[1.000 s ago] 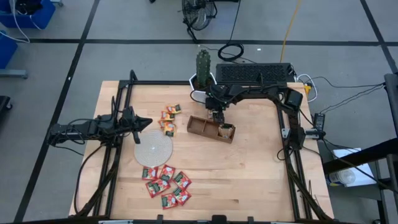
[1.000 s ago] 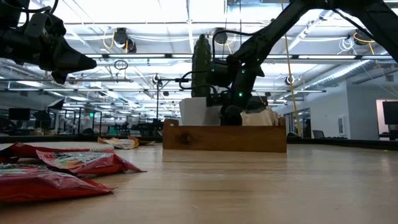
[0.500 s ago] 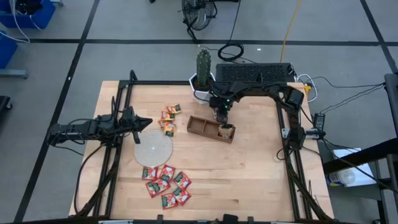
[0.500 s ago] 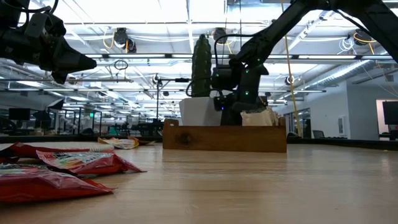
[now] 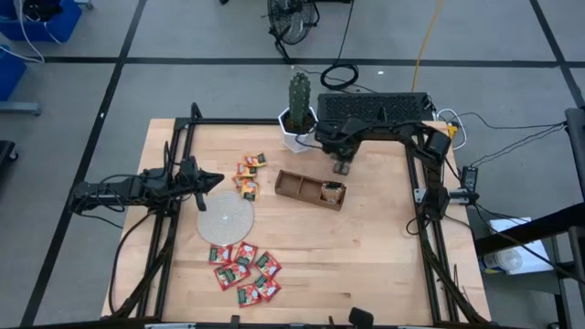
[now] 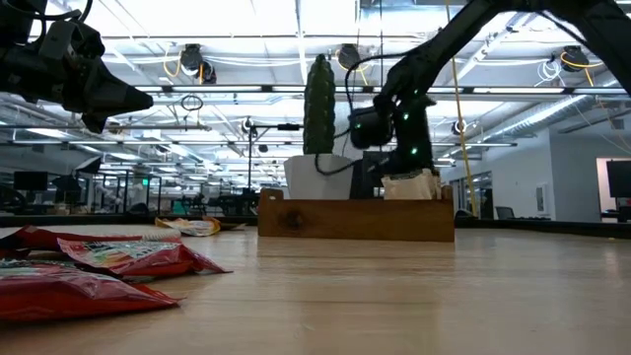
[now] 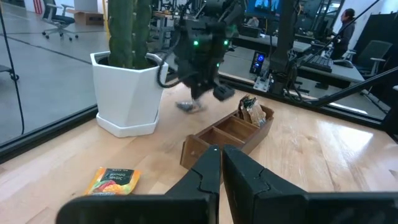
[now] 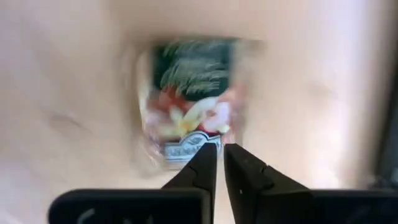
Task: Pick & Place Tea
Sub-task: Put the brown tea bag into the right section of the wooden organizer
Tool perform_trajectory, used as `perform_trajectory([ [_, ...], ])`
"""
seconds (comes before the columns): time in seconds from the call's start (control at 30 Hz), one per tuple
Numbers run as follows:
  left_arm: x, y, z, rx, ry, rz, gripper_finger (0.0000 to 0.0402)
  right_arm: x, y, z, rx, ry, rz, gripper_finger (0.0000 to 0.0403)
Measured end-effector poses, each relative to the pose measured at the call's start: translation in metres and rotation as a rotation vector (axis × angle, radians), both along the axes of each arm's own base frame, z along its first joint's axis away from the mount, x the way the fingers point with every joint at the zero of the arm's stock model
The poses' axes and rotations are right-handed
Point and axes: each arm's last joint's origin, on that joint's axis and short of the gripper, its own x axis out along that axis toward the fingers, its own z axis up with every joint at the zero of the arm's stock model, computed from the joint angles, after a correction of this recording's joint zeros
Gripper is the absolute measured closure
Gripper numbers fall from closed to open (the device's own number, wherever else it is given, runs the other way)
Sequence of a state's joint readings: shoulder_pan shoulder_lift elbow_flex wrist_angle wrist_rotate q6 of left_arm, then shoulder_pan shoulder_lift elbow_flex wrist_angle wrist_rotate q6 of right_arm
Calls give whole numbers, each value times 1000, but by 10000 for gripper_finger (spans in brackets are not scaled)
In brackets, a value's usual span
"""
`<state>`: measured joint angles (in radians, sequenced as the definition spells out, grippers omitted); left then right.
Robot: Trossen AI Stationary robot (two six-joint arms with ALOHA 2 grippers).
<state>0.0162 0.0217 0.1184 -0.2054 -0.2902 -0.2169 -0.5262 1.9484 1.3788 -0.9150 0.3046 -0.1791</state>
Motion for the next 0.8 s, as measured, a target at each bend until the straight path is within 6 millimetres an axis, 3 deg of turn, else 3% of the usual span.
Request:
perform_trajectory([
  [0.2,0,0,0,0,0,0,380,-1,3,46,-55,-221,-15,401],
  [0.37,0,0,0,0,0,0,380,-18,-1,67,-68,-236,28,368],
  [0.6,0,0,0,0,0,0,380,-60,-35,53,87,-332,-141,228],
  [0.8,0,0,0,0,1,0,380,-80,-39,25,77,-182,188,131],
])
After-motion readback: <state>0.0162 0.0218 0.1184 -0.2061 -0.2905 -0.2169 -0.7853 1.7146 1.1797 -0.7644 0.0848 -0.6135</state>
